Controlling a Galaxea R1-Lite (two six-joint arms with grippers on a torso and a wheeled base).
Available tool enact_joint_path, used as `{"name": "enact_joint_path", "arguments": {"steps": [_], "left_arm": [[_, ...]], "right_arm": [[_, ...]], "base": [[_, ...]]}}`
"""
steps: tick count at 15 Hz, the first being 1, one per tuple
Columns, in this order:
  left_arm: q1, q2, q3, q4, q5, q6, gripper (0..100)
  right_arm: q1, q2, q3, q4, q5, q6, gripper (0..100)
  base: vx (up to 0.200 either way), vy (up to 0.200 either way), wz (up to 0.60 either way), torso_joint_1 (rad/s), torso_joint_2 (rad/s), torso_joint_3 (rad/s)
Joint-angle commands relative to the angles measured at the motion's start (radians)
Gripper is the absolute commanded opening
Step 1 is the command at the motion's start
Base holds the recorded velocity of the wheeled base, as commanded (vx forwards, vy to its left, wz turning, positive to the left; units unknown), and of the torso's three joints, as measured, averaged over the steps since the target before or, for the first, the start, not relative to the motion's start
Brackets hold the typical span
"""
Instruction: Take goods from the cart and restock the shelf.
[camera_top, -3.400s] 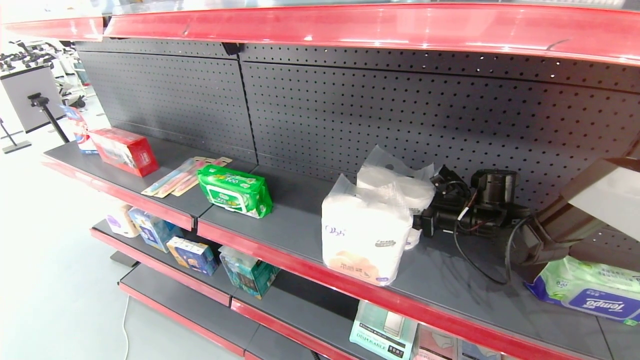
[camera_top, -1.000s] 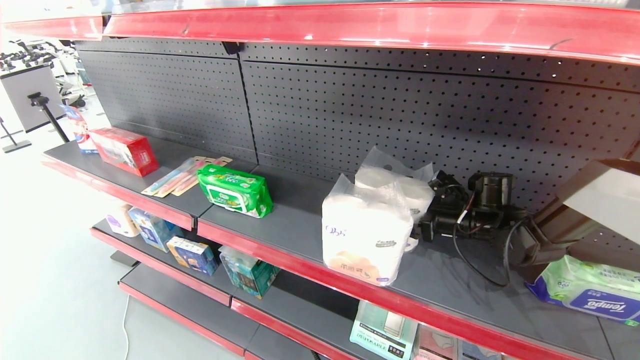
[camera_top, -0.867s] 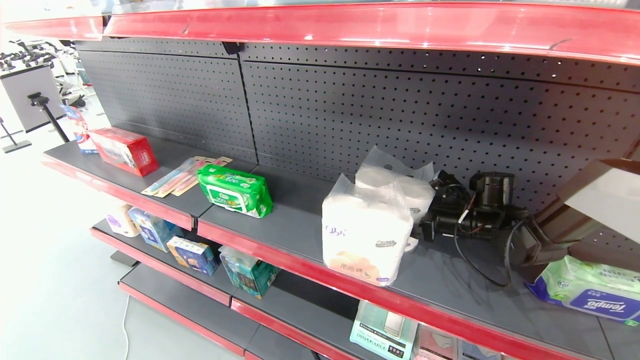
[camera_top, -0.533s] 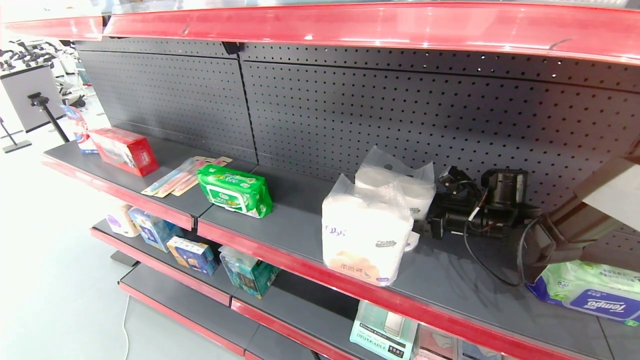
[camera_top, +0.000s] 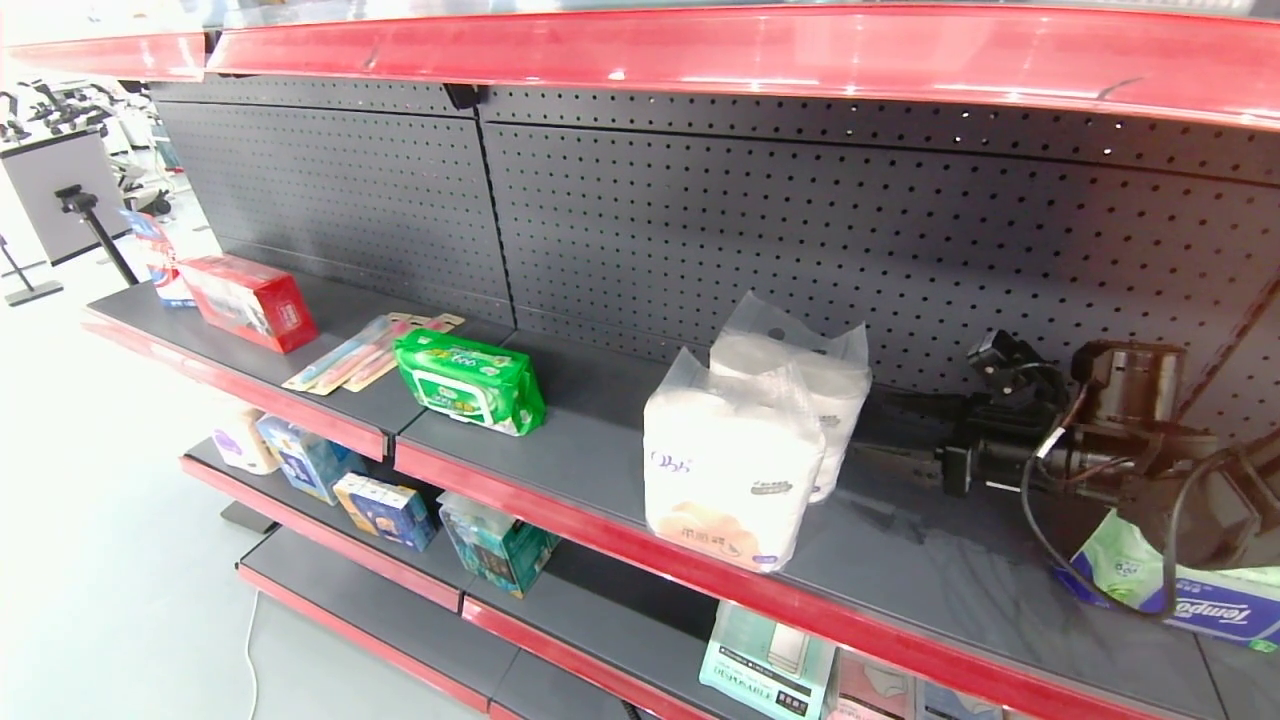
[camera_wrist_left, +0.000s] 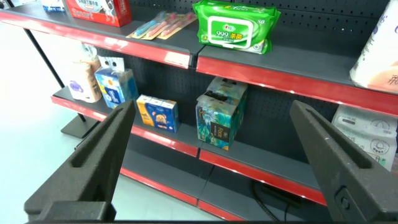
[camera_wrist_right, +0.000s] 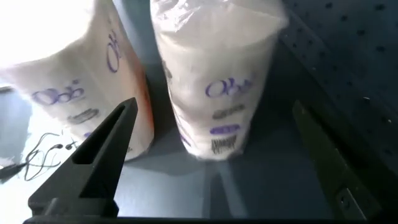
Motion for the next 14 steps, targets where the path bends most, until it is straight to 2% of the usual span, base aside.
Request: {"name": "enact_joint_path", "arguments": {"steps": [1, 6, 9, 13, 14], "left_arm": [[0.0, 0.001, 0.0, 0.0, 0.0, 0.0, 100], [0.0, 0.001, 0.0, 0.0, 0.0, 0.0, 100], [0.0, 0.001, 0.0, 0.0, 0.0, 0.0, 100], [0.0, 0.001, 0.0, 0.0, 0.0, 0.0, 100], [0.0, 0.001, 0.0, 0.0, 0.0, 0.0, 100]], "right_arm": [[-0.02, -0.093, 0.055, 0.0, 0.001, 0.001, 100], [-0.045, -0.306, 0.265, 0.0, -0.03, 0.022, 100], [-0.059, -0.485, 0.357, 0.0, -0.11, 0.122, 100], [-0.056, -0.746, 0.512, 0.043, -0.245, 0.177, 100], [-0.059, -0.889, 0.526, 0.185, -0.367, 0.177, 100]], "base": [[0.0, 0.0, 0.0, 0.0, 0.0, 0.0], [0.0, 0.0, 0.0, 0.0, 0.0, 0.0], [0.0, 0.0, 0.0, 0.0, 0.0, 0.0], [0.0, 0.0, 0.0, 0.0, 0.0, 0.0], [0.0, 0.0, 0.0, 0.0, 0.0, 0.0]]}}
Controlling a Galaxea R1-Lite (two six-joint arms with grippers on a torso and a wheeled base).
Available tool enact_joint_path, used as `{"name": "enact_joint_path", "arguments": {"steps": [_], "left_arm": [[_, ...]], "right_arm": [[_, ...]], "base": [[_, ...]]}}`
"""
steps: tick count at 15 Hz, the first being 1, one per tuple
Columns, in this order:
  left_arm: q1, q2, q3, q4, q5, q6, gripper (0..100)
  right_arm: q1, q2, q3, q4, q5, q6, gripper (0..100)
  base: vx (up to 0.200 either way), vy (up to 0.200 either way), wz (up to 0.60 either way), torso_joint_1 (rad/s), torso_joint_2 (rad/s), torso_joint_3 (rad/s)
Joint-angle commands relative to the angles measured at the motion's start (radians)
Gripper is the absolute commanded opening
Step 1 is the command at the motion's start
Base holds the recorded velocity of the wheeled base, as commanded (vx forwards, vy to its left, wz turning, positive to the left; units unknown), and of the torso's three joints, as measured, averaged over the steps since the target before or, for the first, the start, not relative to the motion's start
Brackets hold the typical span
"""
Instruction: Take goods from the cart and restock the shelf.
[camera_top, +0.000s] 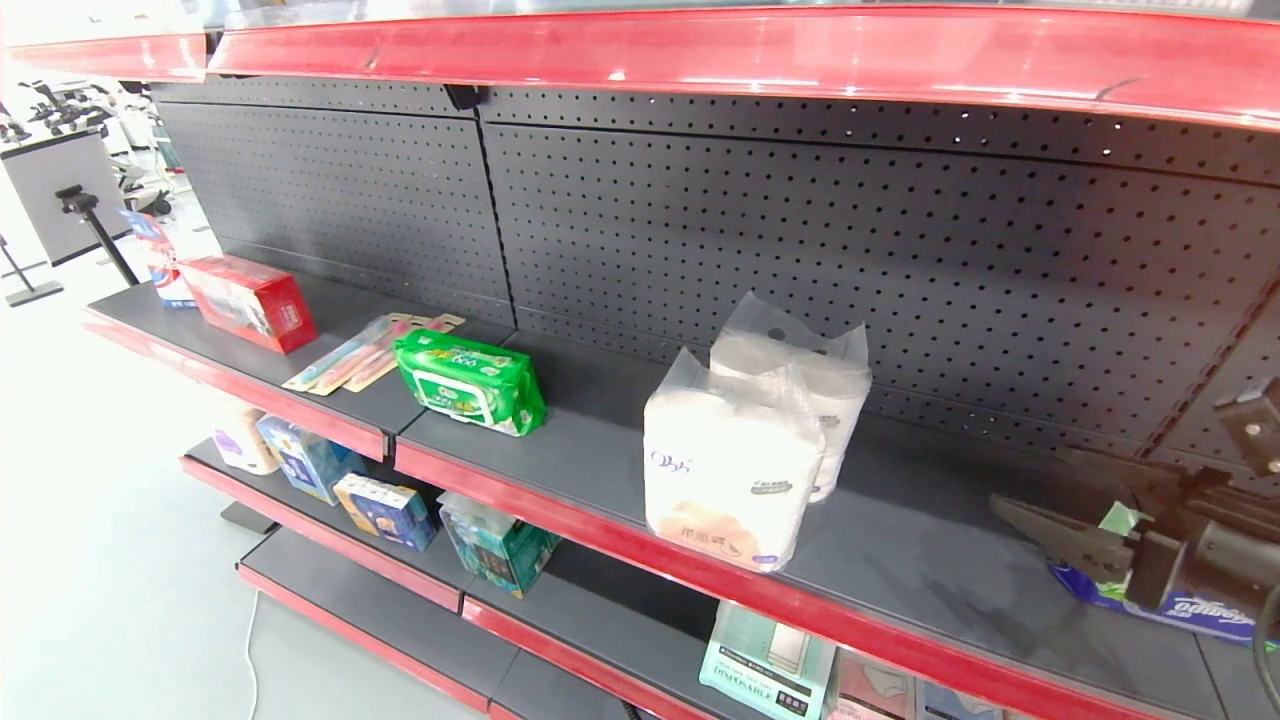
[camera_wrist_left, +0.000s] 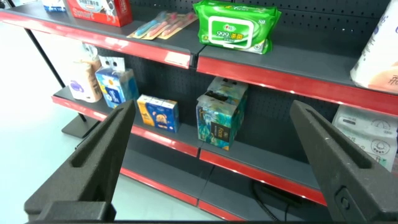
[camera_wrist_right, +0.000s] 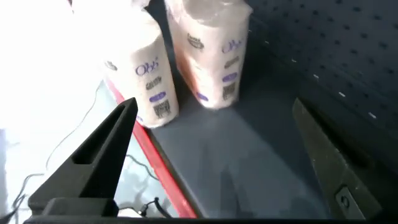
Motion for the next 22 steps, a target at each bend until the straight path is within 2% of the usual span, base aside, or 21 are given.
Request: {"name": "enact_joint_path", "arguments": {"steps": [1, 2, 4, 5, 8, 9, 10, 12, 14, 16, 18, 19, 22], "left_arm": [[0.0, 0.001, 0.0, 0.0, 0.001, 0.0, 100], [0.0, 0.001, 0.0, 0.0, 0.001, 0.0, 100], [0.0, 0.001, 0.0, 0.0, 0.001, 0.0, 100], [0.0, 0.001, 0.0, 0.0, 0.001, 0.0, 100], [0.0, 0.001, 0.0, 0.0, 0.001, 0.0, 100], [0.0, 0.001, 0.0, 0.0, 0.001, 0.0, 100], [0.0, 0.001, 0.0, 0.0, 0.001, 0.0, 100], [0.0, 0.001, 0.0, 0.0, 0.001, -0.001, 100], [0.0, 0.001, 0.0, 0.0, 0.001, 0.0, 100], [0.0, 0.001, 0.0, 0.0, 0.001, 0.0, 100], [0.0, 0.001, 0.0, 0.0, 0.001, 0.0, 100], [0.0, 0.001, 0.0, 0.0, 0.001, 0.0, 100], [0.0, 0.001, 0.0, 0.0, 0.001, 0.0, 100]], "right_arm": [[0.006, -0.362, 0.06, 0.252, -0.272, 0.012, 100], [0.023, -0.472, 0.058, 0.364, -0.411, 0.012, 100], [0.037, -0.701, 0.062, 0.528, -0.591, 0.01, 100], [0.034, -0.824, 0.06, 0.624, -0.64, 0.01, 100], [0.02, -1.09, 0.049, 0.877, -0.7, -0.011, 100], [0.02, -1.09, 0.049, 0.877, -0.7, -0.011, 100], [0.023, -1.238, 0.035, 1.03, -0.712, -0.03, 100], [0.067, -1.305, 0.058, 1.045, -0.704, -0.034, 100], [0.067, -1.31, 0.12, 0.979, -0.638, -0.027, 100], [0.067, -1.31, 0.166, 0.891, -0.499, 0.045, 100], [0.066, -1.31, 0.207, 0.857, -0.556, 0.125, 100], [0.066, -1.31, 0.221, 0.812, -0.566, 0.133, 100], [0.066, -1.31, 0.221, 0.823, -0.565, 0.133, 100]], "base": [[0.0, 0.0, 0.0, 0.0, 0.0, 0.0], [0.0, 0.0, 0.0, 0.0, 0.0, 0.0], [0.0, 0.0, 0.0, 0.0, 0.0, 0.0], [0.0, 0.0, 0.0, 0.0, 0.0, 0.0], [0.0, 0.0, 0.0, 0.0, 0.0, 0.0], [0.0, 0.0, 0.0, 0.0, 0.0, 0.0], [0.0, 0.0, 0.0, 0.0, 0.0, 0.0], [0.0, 0.0, 0.0, 0.0, 0.0, 0.0], [0.0, 0.0, 0.0, 0.0, 0.0, 0.0], [0.0, 0.0, 0.0, 0.0, 0.0, 0.0], [0.0, 0.0, 0.0, 0.0, 0.0, 0.0], [0.0, 0.0, 0.0, 0.0, 0.0, 0.0], [0.0, 0.0, 0.0, 0.0, 0.0, 0.0]]}}
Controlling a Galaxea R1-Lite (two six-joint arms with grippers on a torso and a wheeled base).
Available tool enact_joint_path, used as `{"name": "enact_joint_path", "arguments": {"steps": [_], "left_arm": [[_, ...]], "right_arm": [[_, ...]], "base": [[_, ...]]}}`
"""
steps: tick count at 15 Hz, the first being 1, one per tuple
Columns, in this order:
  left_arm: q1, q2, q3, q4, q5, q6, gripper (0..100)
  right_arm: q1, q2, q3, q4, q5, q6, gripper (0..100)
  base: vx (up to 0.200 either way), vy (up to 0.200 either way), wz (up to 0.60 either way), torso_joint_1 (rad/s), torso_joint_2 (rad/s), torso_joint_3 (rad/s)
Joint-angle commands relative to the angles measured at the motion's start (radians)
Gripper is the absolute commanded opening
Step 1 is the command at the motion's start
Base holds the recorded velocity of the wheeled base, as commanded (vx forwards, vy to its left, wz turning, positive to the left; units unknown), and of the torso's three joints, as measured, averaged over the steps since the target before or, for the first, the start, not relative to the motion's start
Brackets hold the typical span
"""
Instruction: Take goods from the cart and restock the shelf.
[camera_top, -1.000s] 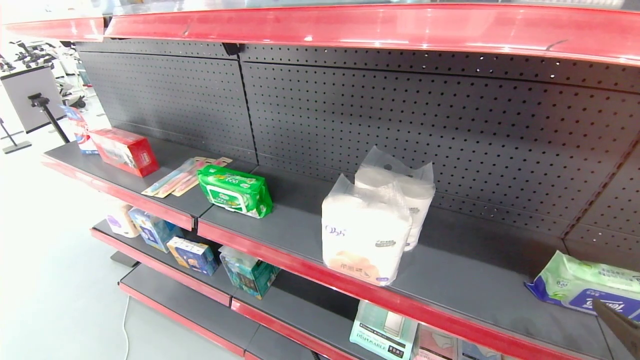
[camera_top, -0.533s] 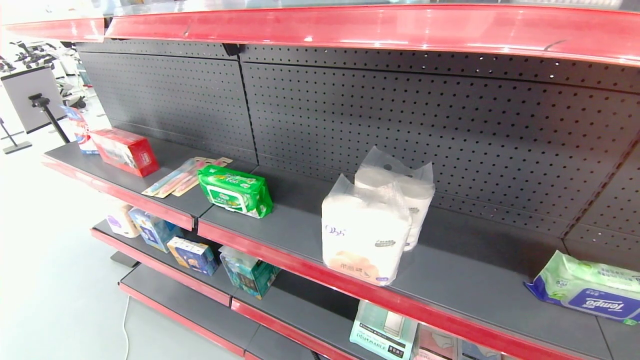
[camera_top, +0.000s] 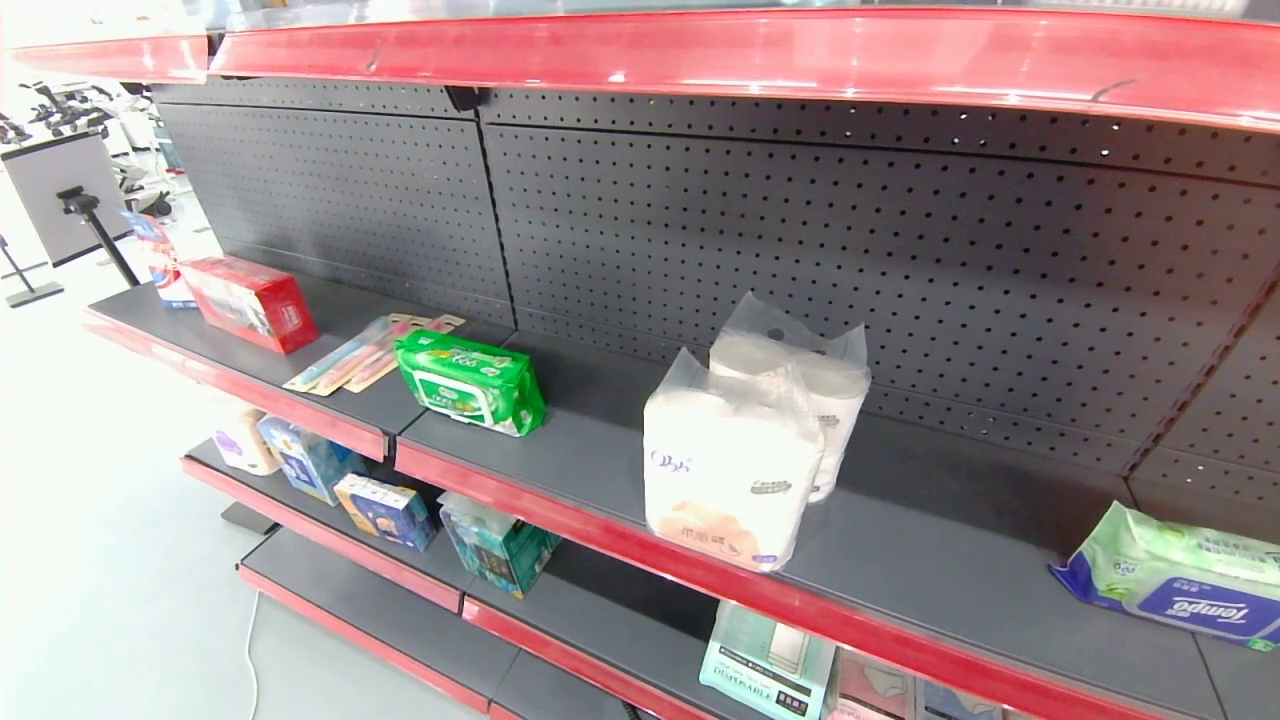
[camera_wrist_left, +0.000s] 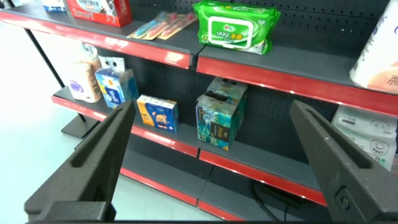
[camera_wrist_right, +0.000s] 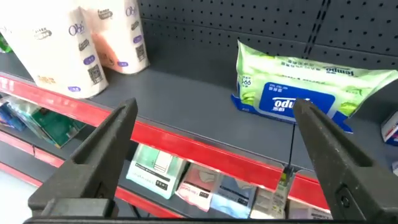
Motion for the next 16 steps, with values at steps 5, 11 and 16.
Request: {"name": "enact_joint_path", "arguments": {"steps": [5, 11, 16], "left_arm": [[0.0, 0.001, 0.0, 0.0, -0.001, 0.0, 100], [0.0, 0.001, 0.0, 0.0, -0.002, 0.0, 100], [0.0, 0.001, 0.0, 0.0, -0.002, 0.002, 100]], "right_arm": [[0.0, 0.0, 0.004, 0.002, -0.003, 0.018, 100], [0.0, 0.0, 0.004, 0.0, -0.002, 0.021, 100], [0.0, 0.0, 0.002, 0.0, -0.002, 0.021, 100]], "base": [[0.0, 0.0, 0.0, 0.0, 0.0, 0.0], [0.0, 0.0, -0.1, 0.0, 0.0, -0.001], [0.0, 0.0, -0.6, 0.009, 0.0, 0.0]]}}
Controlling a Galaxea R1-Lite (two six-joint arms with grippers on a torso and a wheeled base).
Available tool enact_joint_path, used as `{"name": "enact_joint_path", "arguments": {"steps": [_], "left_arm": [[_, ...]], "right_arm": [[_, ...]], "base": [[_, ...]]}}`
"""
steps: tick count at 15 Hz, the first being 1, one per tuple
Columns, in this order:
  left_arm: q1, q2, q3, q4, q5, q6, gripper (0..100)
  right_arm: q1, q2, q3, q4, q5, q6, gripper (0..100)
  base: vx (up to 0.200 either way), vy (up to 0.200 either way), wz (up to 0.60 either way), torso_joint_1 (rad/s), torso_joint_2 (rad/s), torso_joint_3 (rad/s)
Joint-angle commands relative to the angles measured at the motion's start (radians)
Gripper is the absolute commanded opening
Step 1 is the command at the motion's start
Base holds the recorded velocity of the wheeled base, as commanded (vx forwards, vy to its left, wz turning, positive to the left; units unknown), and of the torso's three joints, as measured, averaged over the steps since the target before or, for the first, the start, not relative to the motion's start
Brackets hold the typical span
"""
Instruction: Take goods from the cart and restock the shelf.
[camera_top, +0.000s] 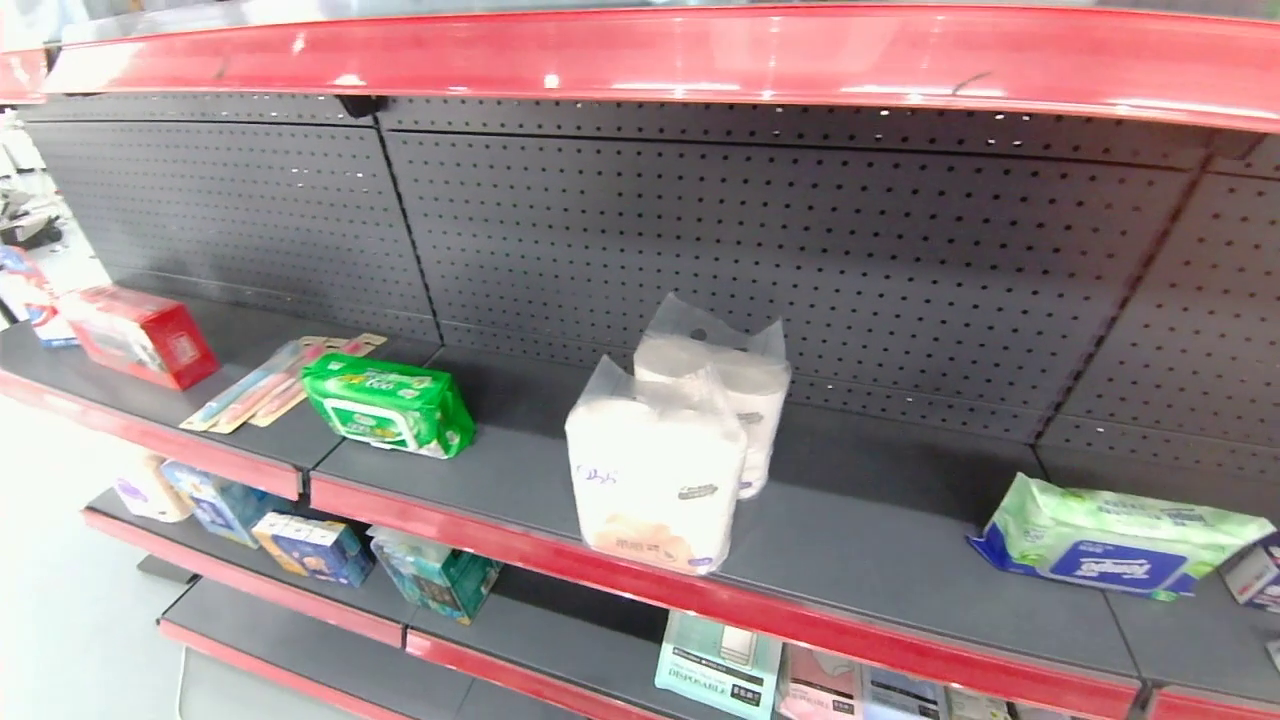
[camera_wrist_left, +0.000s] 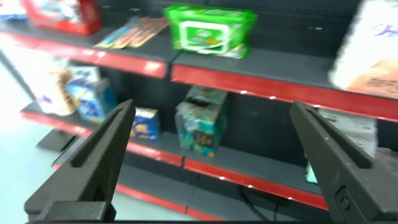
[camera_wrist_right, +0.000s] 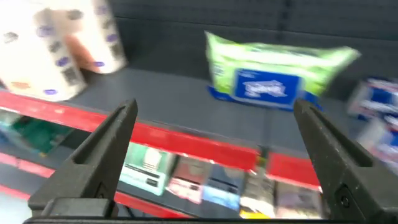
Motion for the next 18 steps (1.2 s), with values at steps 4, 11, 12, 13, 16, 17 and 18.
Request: {"name": "enact_joint_path", "arguments": {"steps": [4, 11, 12, 13, 16, 17, 18], "left_arm": [[0.0, 0.001, 0.0, 0.0, 0.0, 0.001, 100], [0.0, 0.001, 0.0, 0.0, 0.0, -0.001, 100], [0.0, 0.001, 0.0, 0.0, 0.0, -0.002, 100], [0.0, 0.001, 0.0, 0.0, 0.0, -0.004, 100], [0.0, 0.001, 0.0, -0.002, -0.003, 0.001, 100], [0.0, 0.001, 0.0, -0.002, -0.001, -0.004, 100], [-0.026, 0.136, -0.178, 0.009, -0.017, -0.054, 100]], "right_arm": [[0.0, 0.001, -0.001, 0.0, 0.0, -0.002, 100], [0.0, 0.001, 0.0, 0.001, 0.002, -0.009, 100], [0.0, 0.001, -0.001, 0.001, 0.003, -0.009, 100], [0.0, 0.001, 0.0, 0.001, 0.003, -0.011, 100], [0.0, 0.001, -0.001, 0.001, 0.003, -0.011, 100], [0.0, 0.001, 0.0, 0.0, 0.003, -0.011, 100], [0.0, 0.001, 0.0, 0.001, 0.003, -0.011, 100]], "base": [[0.0, 0.0, -0.6, 0.002, 0.01, 0.001], [0.0, 0.0, -0.17, 0.0, 0.0, 0.002], [0.0, 0.0, 0.0, 0.0, 0.0, 0.0], [0.0, 0.0, 0.0, 0.0, 0.0, 0.0], [0.0, 0.0, 0.0, 0.0, 0.0, 0.0], [0.0, 0.0, 0.0, 0.0, 0.0, 0.0], [0.0, 0.0, 0.0, 0.0, 0.0, 0.0]]}}
